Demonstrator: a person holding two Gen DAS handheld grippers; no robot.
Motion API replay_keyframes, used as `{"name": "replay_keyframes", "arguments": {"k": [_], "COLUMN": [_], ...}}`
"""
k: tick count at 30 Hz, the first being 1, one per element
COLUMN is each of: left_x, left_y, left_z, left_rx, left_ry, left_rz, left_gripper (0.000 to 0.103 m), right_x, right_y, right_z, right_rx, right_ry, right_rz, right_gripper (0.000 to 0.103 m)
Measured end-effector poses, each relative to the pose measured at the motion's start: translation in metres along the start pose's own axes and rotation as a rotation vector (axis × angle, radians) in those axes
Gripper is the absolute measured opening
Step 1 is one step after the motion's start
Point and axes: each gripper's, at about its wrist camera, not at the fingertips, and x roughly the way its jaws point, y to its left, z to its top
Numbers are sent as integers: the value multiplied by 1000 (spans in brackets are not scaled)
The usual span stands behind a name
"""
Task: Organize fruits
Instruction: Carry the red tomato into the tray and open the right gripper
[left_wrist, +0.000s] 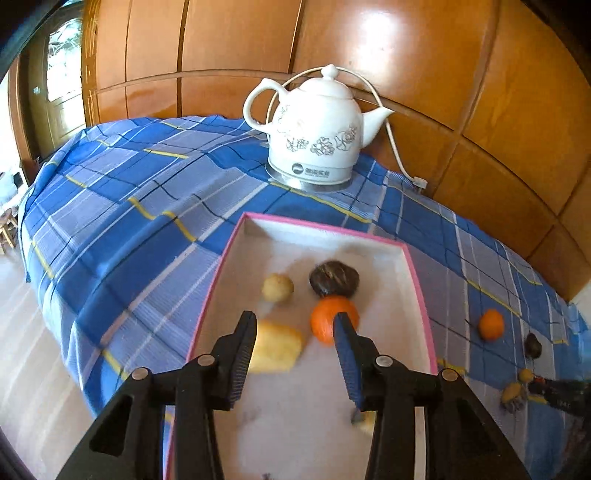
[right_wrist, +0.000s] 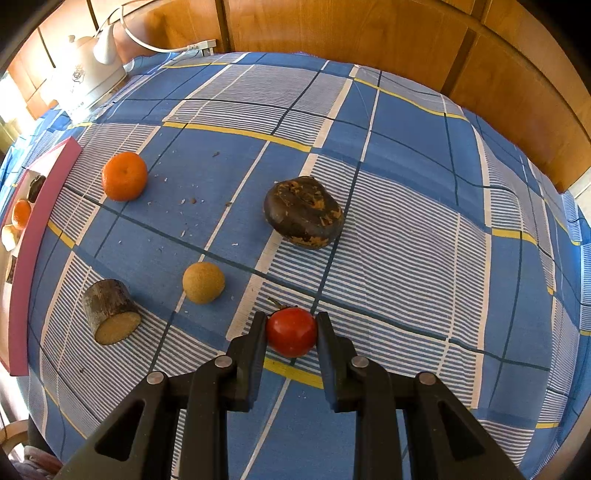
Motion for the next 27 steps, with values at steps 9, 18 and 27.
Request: {"name": "replay_keyframes", "arguments": {"k": [9, 18, 27], "left_x": [-34, -50, -54], "left_y": [-15, -21, -24], "left_z": [-28, -41, -47], "left_rx": [31, 61, 73], "left_ry": [-23, -32, -22], "left_rz": [-17, -29, -36], "left_gripper": [46, 47, 48], "right_x": [0, -2, -1], "right_y": [0, 3, 2], "right_z": [0, -2, -2], "right_rx": [-5, -7, -6], "right_ry": [-3, -8, -12], "right_rz": [-7, -16, -14], "right_gripper": [26, 26, 26]}}
